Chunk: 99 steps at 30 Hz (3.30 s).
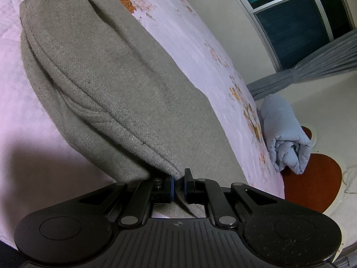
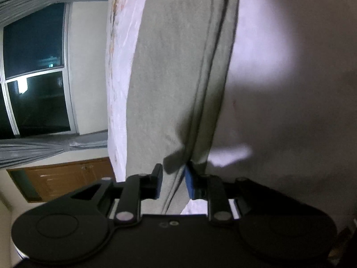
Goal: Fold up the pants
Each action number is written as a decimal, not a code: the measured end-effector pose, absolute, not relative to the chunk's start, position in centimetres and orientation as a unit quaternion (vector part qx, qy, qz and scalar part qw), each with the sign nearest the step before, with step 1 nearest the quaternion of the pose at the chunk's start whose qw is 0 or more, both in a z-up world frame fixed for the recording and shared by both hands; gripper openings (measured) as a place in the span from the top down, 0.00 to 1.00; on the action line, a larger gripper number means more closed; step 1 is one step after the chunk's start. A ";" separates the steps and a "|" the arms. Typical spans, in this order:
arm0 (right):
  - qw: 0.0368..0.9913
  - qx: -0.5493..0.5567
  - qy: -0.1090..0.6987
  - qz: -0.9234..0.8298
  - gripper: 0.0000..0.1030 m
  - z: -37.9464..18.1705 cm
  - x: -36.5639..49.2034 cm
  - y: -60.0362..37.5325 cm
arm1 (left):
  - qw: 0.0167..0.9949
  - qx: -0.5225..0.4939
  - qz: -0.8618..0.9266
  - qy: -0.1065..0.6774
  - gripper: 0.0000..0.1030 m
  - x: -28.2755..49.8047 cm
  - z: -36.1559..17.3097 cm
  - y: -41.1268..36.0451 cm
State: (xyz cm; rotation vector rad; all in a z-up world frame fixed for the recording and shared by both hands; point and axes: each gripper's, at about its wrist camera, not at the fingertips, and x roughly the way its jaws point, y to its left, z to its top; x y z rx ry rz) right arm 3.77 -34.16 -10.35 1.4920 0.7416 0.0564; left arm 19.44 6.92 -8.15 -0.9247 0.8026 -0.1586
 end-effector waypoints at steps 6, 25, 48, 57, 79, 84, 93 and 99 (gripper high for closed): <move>0.706 0.623 0.336 0.025 0.95 -9.8 5.4 -34.3 | 0.817 -0.426 -0.070 0.383 0.92 19.6 -8.7 6.8; 0.785 0.517 0.340 0.031 1.00 -5.5 5.1 -33.3 | 0.824 -0.413 -0.080 0.379 0.92 18.8 -8.9 7.5; 0.842 0.489 0.202 -0.107 0.76 -0.5 2.5 -51.6 | 0.890 -0.166 -0.189 0.381 0.19 20.4 -0.9 -4.6; 0.845 0.420 0.318 -0.091 0.74 -2.9 8.6 -58.0 | 0.886 -0.143 -0.160 0.410 0.19 22.2 -2.3 -6.7; 0.929 0.193 0.314 -0.033 1.00 2.6 11.2 -54.5 | 0.882 -0.136 -0.151 0.426 0.19 23.9 -4.3 -8.8; 0.922 0.194 0.328 -0.064 1.00 0.7 12.4 -55.9 | 0.881 -0.142 -0.154 0.424 0.19 23.8 -4.4 -8.5; 0.909 0.291 0.279 -0.105 0.97 0.9 8.0 -57.4 | 0.883 -0.146 -0.150 0.419 0.19 23.5 -4.3 -8.3; 0.904 0.262 0.338 0.002 0.99 -1.1 5.7 -50.9 | 0.891 -0.121 -0.149 0.412 0.19 23.0 -4.8 -9.0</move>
